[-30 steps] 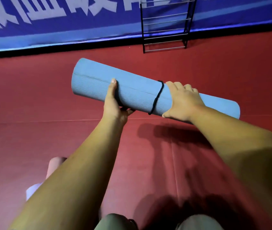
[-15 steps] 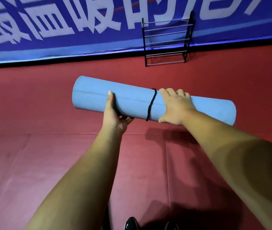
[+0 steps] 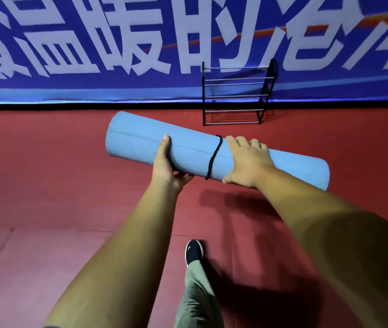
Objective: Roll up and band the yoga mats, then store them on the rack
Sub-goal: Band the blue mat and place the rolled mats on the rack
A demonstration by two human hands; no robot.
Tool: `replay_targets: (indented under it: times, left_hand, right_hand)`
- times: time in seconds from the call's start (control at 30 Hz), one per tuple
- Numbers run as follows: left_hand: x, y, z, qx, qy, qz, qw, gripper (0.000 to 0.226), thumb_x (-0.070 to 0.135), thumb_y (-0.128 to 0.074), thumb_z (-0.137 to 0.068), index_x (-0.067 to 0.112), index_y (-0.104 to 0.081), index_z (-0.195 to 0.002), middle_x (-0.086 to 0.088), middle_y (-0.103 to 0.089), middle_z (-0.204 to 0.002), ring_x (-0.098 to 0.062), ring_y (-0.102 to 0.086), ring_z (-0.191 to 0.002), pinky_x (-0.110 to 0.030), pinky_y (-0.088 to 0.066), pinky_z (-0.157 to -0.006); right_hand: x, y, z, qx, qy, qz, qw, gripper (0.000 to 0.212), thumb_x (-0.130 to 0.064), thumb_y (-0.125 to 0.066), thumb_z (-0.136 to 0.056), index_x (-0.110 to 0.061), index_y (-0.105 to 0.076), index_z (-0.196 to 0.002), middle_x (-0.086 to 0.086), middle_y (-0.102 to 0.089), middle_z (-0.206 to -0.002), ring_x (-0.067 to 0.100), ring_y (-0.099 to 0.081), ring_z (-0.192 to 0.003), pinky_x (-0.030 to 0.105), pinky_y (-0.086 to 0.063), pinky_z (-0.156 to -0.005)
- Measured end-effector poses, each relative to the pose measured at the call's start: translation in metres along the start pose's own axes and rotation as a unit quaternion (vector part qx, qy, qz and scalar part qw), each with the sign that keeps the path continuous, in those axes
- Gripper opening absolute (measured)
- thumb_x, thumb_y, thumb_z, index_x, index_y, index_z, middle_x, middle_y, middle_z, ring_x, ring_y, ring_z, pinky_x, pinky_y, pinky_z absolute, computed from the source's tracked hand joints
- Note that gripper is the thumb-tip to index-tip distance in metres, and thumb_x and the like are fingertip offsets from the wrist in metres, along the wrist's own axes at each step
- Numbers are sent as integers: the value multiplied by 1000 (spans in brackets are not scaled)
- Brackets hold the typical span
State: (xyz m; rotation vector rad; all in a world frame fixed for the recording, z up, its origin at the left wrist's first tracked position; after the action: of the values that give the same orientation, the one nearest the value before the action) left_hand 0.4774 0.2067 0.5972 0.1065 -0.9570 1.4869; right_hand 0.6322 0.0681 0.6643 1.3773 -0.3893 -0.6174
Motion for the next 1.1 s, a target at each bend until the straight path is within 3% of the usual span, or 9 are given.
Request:
replay_targets:
  times: [0.37,0.47,0.57,0.77,0.97,1.1]
  left_hand:
    - [123,-99,-222,13,29,-1,999,75,67,-86,-75,25,-65,-133,-11,-70,-130,-35,-69,-118,-62,-58,-97]
    - [145,-125,-261,14,9,-6,1000,67,65,-84,-79,26,-67,-130,-8,-72,-130,-30,-70,-119,-54,-57,-105]
    - [157,-153,-303,11,-6,-67,998,59,68,-77,-85,34,-64,-131,1,-68,-139,-21,-63,-125,-48,-44,-115]
    - [146,-211,-413,22,35,-152,988,89,77,-81,-72,31,-56,-144,0,-61,-148,-32,-56,-135,-58,-38,-112]
    - [135,-265,-548,113,44,-106,987,82,76,-79,-75,28,-60,-139,-5,-65,-141,-35,-63,-123,-69,-35,-115]
    - [136,-276,-622,150,22,-47,987,64,61,-81,-82,25,-68,-133,-8,-71,-132,-36,-65,-122,-65,-52,-105]
  right_hand:
    - [-3,26,-273,-25,-21,4,999,121,-66,-90,-59,-30,-24,-154,-2,-44,-143,35,-44,-123,54,-37,-108]
    - [3,33,-329,-32,-14,-12,999,121,-65,-89,-61,-30,-24,-156,-3,-42,-146,35,-43,-126,55,-37,-108]
    - [16,37,-388,-32,-1,-28,999,119,-64,-89,-62,-31,-24,-156,-3,-43,-144,35,-42,-128,56,-37,-108]
    - [49,15,-525,-45,43,-41,997,119,-65,-87,-63,-29,-23,-158,-3,-42,-147,35,-41,-130,56,-38,-107]
    - [82,-43,-672,-58,89,-50,993,120,-64,-83,-63,-26,-22,-159,-1,-43,-146,37,-42,-127,55,-36,-106]
    - [91,-86,-743,-60,111,-76,989,119,-67,-81,-67,-26,-22,-161,-1,-43,-148,36,-45,-123,52,-36,-105]
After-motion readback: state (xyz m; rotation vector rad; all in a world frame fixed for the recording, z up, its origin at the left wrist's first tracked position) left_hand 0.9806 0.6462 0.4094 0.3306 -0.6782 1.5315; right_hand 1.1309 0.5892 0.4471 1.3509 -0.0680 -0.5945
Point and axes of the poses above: each hand's wrist, its own z-axis away from the middle knuckle, its own y-axis out of the back of the hand, x = y × z, the point moved 8 cm from there along -z, towards the middle knuckle
